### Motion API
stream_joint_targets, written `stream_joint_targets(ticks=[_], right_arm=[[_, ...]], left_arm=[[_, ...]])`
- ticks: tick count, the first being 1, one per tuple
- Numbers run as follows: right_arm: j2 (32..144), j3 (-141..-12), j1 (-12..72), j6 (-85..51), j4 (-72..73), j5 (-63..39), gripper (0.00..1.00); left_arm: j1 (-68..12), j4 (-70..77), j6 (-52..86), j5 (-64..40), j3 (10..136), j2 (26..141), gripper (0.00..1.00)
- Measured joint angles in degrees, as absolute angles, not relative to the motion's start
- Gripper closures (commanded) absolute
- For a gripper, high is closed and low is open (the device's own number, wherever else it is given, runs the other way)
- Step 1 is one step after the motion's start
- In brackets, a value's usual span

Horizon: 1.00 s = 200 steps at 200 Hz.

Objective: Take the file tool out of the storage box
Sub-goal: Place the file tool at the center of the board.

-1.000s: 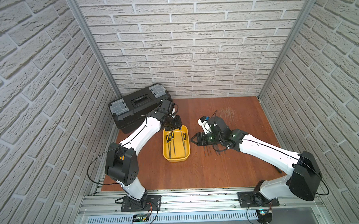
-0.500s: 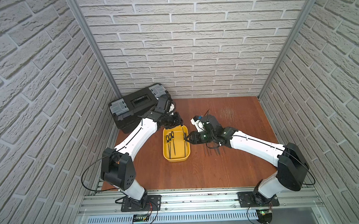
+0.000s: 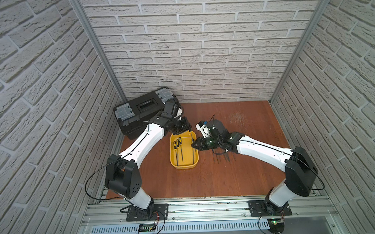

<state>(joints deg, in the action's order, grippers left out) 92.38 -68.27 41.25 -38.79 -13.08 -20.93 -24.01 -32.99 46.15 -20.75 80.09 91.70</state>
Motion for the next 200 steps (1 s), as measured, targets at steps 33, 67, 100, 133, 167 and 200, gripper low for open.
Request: stream_joint_targets(ticks=[33, 67, 100, 133, 167, 200], right_arm=[[92.44, -68.38, 41.17, -39.11, -13.54, -20.38, 0.96], [92.53, -68.38, 41.12, -39.2, -13.61, -20.27, 0.97], [92.53, -68.42, 41.43, -38.61, -13.98, -20.4, 0.97], [92.51, -68.86, 41.5, -37.67, -16.14, -19.51, 0.97], [91.74, -68.75, 40.97, -36.51, -18.33, -17.78, 0.97], [87.7, -66.26, 39.4, -35.0, -21.56, -15.64, 0.97]], left_arm=[[-23.99, -33.01, 46.19, -20.93, 80.09, 91.66, 0.82], [-23.99, -33.01, 46.13, -21.08, 80.12, 91.66, 0.73], [-23.9, -33.12, 46.24, -21.04, 80.18, 91.66, 0.35], [-23.51, -33.85, 45.45, -21.1, 80.68, 91.79, 0.15], [-22.92, -35.51, 44.14, -21.1, 83.13, 92.53, 0.02], [-22.04, -37.67, 42.17, -20.99, 84.62, 92.55, 0.01]])
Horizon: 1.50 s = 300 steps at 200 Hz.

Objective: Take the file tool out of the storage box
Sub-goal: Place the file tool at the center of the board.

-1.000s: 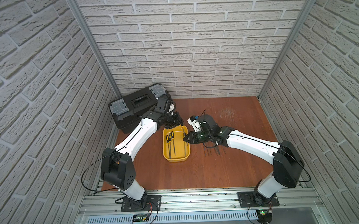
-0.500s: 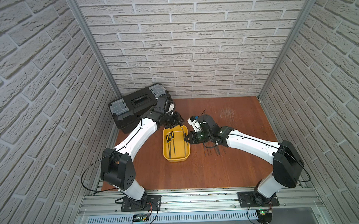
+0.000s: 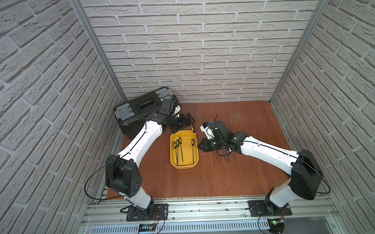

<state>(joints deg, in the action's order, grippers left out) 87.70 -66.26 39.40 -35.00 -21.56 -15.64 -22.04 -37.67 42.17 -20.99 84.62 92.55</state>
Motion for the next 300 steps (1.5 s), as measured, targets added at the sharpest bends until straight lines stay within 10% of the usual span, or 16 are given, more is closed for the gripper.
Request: stream_joint_targets(ticks=[130, 300], right_arm=[[78.54, -57.41, 28.08, -22.9, -44.42, 2.79, 0.97], [91.26, -56.36, 17.15, -14.33, -41.58, 2.85, 0.97]], left_arm=[[-21.74, -46.81, 34.04, -15.31, 86.28, 95.83, 0.02], [-25.28, -46.35, 33.61, -14.22, 83.57, 97.91, 0.01]])
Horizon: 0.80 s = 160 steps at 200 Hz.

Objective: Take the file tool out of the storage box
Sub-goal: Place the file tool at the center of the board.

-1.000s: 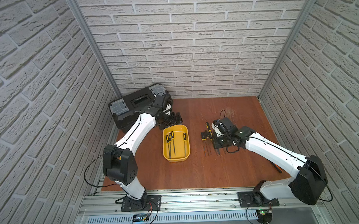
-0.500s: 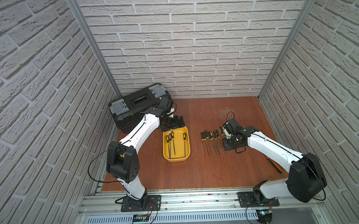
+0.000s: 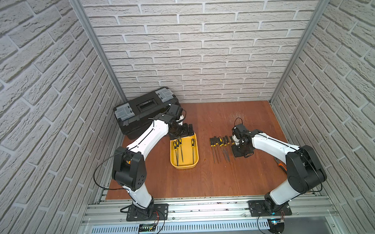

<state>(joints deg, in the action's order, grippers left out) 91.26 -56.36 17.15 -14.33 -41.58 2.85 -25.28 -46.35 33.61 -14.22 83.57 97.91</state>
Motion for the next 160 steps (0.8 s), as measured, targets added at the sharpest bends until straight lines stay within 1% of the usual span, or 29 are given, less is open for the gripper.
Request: stream_joint_targets(ticks=[91, 160], right_arm=[[97.89, -60.03, 16.38, -13.04, -39.9, 2.13, 0.97], [98.15, -59.35, 16.36, -13.3, -39.59, 3.55, 0.97]], left_arm=[[-25.69, -45.56, 33.61, -14.17, 81.76, 97.91, 0.01], [-25.74, -45.43, 33.63, -14.17, 81.76, 97.91, 0.02]])
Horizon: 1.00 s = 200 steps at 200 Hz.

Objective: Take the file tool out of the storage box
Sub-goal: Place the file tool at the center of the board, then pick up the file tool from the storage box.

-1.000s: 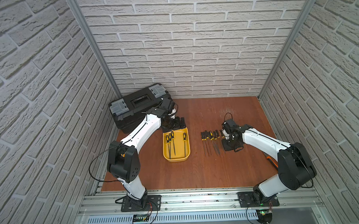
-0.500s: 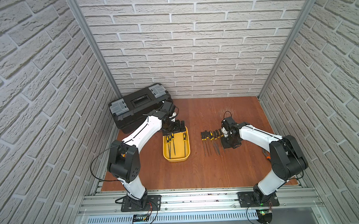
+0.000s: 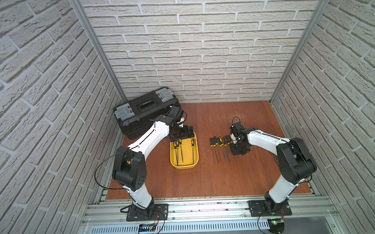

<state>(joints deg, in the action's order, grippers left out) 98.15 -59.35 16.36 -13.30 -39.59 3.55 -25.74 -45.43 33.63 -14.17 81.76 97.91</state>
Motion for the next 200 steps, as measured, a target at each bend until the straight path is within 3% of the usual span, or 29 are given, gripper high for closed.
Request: stream_joint_targets(ticks=[69, 154, 182, 200], right_arm=[[98.15, -59.07, 16.34, -13.96, -39.7, 3.81, 0.85], [97.82, -58.11, 16.32, -14.83, -40.03, 2.52, 0.8], [94.48, -58.08, 16.32, -15.11, -41.12, 2.83, 0.69], [90.8, -58.39, 16.29, -15.59, -42.09, 2.98, 0.51]], left_arm=[[-26.02, -45.43, 33.63, -14.15, 81.76, 97.91, 0.02], [-26.28, -45.45, 33.63, -14.11, 81.84, 98.08, 0.03], [-27.03, -45.43, 33.63, -13.34, 82.15, 99.7, 0.08], [-27.4, -45.43, 33.61, -12.36, 82.15, 101.12, 0.11]])
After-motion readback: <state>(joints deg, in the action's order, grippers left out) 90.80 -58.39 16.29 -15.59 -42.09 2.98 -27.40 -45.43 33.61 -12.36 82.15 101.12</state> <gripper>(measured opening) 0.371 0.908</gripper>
